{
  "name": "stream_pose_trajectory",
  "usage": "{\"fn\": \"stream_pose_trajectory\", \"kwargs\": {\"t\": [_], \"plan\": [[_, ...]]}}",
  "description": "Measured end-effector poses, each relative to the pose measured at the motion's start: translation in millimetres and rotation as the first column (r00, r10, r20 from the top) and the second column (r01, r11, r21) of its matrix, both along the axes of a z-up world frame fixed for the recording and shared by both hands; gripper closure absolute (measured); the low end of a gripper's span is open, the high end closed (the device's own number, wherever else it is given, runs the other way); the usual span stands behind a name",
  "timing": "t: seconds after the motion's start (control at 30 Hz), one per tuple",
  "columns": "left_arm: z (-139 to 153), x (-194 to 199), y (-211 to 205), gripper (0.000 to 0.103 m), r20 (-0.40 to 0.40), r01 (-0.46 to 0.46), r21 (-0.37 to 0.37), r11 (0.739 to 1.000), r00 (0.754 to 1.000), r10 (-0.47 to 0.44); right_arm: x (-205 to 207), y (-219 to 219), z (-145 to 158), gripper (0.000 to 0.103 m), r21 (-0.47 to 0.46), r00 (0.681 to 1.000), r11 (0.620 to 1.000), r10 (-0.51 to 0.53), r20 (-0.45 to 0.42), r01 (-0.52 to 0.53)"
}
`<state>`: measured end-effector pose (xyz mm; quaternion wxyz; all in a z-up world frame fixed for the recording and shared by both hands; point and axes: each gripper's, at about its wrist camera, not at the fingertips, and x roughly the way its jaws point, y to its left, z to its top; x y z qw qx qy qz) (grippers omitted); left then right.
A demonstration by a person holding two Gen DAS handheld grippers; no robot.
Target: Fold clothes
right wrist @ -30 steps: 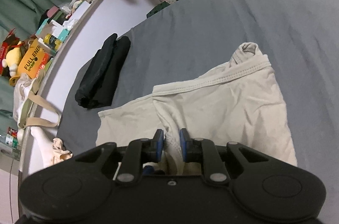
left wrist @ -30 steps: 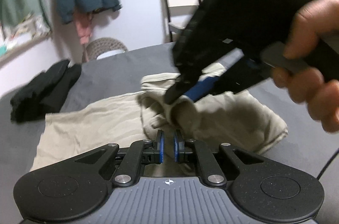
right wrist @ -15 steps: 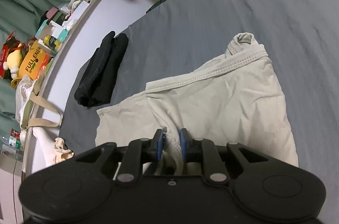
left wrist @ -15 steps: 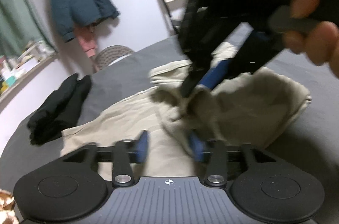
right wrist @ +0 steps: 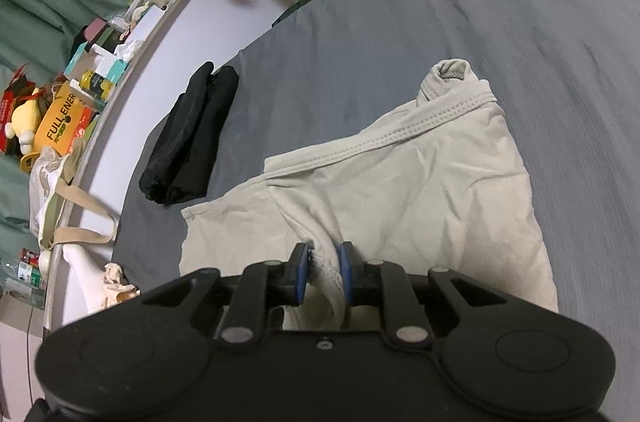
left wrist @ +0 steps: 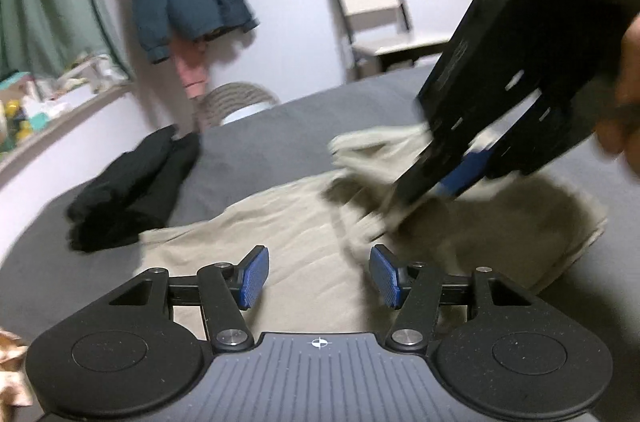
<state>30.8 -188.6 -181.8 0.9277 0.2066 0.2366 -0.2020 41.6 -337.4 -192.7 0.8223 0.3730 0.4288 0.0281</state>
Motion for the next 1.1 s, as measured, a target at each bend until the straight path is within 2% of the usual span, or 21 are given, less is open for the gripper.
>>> {"fn": "stream_pose_trajectory", "kwargs": {"t": [0.13, 0.3, 0.5, 0.63, 0.73, 0.87, 0.9, 1.03, 1.07, 1.1], "plan": [[-4, 2, -17, 0.046, 0.001, 0.032, 0.077, 0.996, 0.999, -0.032, 0, 0, -4, 0.086, 0.011, 1.0, 1.0, -0.003, -0.005, 0.003], [-7, 9, -17, 0.042, -0.006, -0.005, 0.107, 0.994, 1.0, 0.006, 0, 0, -6, 0.086, 0.034, 1.0, 0.999, 0.0, -0.004, 0.0], [-4, 14, 2, 0.042, -0.058, -0.075, -0.001, 0.997, 0.995, 0.075, 3, 3, -4, 0.086, 0.055, 1.0, 0.998, 0.025, 0.004, -0.025], [-8, 15, 19, 0.042, -0.141, -0.147, -0.122, 0.982, 0.982, 0.129, 4, 5, -3, 0.084, 0.068, 0.999, 0.997, 0.042, 0.01, -0.042], [-11, 17, 26, 0.042, -0.165, -0.161, -0.166, 0.973, 0.977, 0.133, 10, 15, 2, 0.082, 0.073, 0.995, 0.992, 0.097, 0.037, -0.099], [-15, 19, 33, 0.042, -0.19, -0.172, -0.216, 0.961, 0.973, 0.131, 17, 25, 8, 0.055, 0.072, 0.991, 0.99, 0.117, 0.063, -0.122], [-16, 20, 35, 0.042, -0.197, -0.175, -0.228, 0.958, 0.972, 0.13, 17, 26, 9, 0.055, 0.069, 0.992, 0.992, 0.105, 0.073, -0.11], [-16, 19, 39, 0.042, -0.208, -0.179, -0.249, 0.952, 0.97, 0.129, 17, 24, 12, 0.056, 0.08, 0.994, 0.996, 0.027, 0.105, -0.036], [-16, 18, 39, 0.042, -0.208, -0.18, -0.25, 0.951, 0.97, 0.129, 18, 25, 9, 0.062, 0.092, 0.996, 0.995, 0.021, 0.09, -0.03], [-16, 18, 39, 0.042, -0.209, -0.18, -0.251, 0.951, 0.969, 0.129, 19, 25, 5, 0.077, 0.104, 0.997, 0.994, 0.016, 0.074, -0.023]]}}
